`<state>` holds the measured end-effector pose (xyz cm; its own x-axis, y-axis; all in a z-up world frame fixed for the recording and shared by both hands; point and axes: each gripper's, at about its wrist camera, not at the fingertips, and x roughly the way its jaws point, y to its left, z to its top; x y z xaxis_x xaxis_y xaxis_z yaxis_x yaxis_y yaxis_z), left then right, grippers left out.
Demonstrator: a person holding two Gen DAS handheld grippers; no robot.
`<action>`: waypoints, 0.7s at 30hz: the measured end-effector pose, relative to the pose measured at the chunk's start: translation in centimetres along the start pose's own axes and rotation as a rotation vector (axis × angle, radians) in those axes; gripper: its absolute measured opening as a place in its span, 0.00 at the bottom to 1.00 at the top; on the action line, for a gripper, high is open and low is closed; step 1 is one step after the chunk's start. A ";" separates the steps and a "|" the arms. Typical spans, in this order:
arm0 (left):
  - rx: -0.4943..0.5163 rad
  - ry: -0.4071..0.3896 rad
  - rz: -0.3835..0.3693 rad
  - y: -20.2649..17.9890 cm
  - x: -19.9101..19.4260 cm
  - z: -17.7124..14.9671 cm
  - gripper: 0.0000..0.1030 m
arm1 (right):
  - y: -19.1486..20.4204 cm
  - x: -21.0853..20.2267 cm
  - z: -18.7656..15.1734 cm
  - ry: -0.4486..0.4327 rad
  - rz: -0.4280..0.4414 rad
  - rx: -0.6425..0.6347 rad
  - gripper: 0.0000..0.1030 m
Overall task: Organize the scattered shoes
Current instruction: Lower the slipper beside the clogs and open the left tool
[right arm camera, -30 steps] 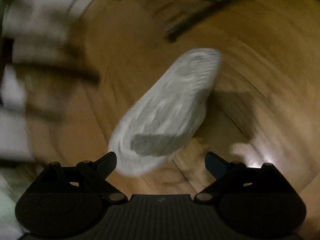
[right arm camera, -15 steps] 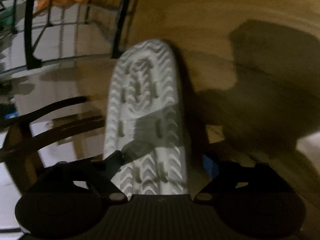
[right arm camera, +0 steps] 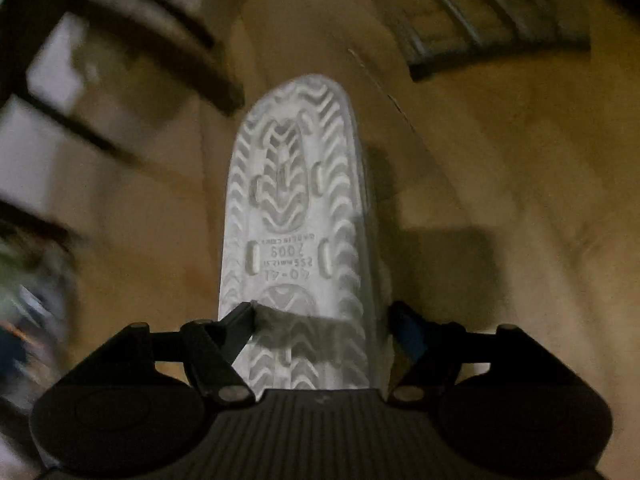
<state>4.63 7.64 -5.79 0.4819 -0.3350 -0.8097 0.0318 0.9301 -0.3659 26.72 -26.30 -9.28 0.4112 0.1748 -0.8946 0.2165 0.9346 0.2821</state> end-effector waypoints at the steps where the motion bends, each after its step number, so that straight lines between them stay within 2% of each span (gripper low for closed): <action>1: -0.003 0.001 -0.005 0.1 -0.1 0.0 0.86 | 1.1 -0.3 -0.3 0.014 0.030 -0.010 0.75; 2: -0.005 0.001 -0.007 0.1 -0.2 -0.1 0.86 | 2.1 -0.4 -0.6 0.029 0.087 -0.010 0.75; 4: -0.004 -0.005 -0.011 0.2 -0.4 -0.1 0.86 | 2.6 -0.8 -1.5 0.088 0.276 0.097 0.82; 7: -0.008 -0.018 -0.015 0.4 -0.8 -0.1 0.86 | 3.5 -0.7 -2.4 0.178 0.515 0.160 0.82; 9: -0.014 -0.029 -0.017 0.6 -1.2 -0.1 0.86 | 3.9 -1.3 -2.7 0.171 0.562 0.150 0.81; 11: -0.019 -0.035 -0.015 0.8 -1.2 -0.1 0.86 | 4.0 -2.2 -2.9 0.114 0.522 0.094 0.82; 14: -0.046 -0.047 0.000 1.4 -1.4 0.0 0.86 | 4.5 -2.6 -3.1 0.051 0.338 -0.128 0.82; 17: -0.071 -0.064 0.023 1.9 -1.7 0.1 0.86 | 4.4 -2.6 -3.8 0.033 0.212 -0.272 0.82; 19: -0.078 -0.068 0.041 2.0 -1.7 0.2 0.86 | 3.6 -1.7 -4.1 0.045 0.186 -0.301 0.82; 21: -0.078 -0.054 0.046 2.0 -1.3 0.2 0.87 | 3.0 -1.0 -4.2 0.088 0.202 -0.285 0.82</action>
<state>4.24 9.94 -5.40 0.5275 -0.2815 -0.8016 -0.0584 0.9293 -0.3648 23.25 -22.34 -9.02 0.3402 0.3792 -0.8605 -0.1218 0.9252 0.3595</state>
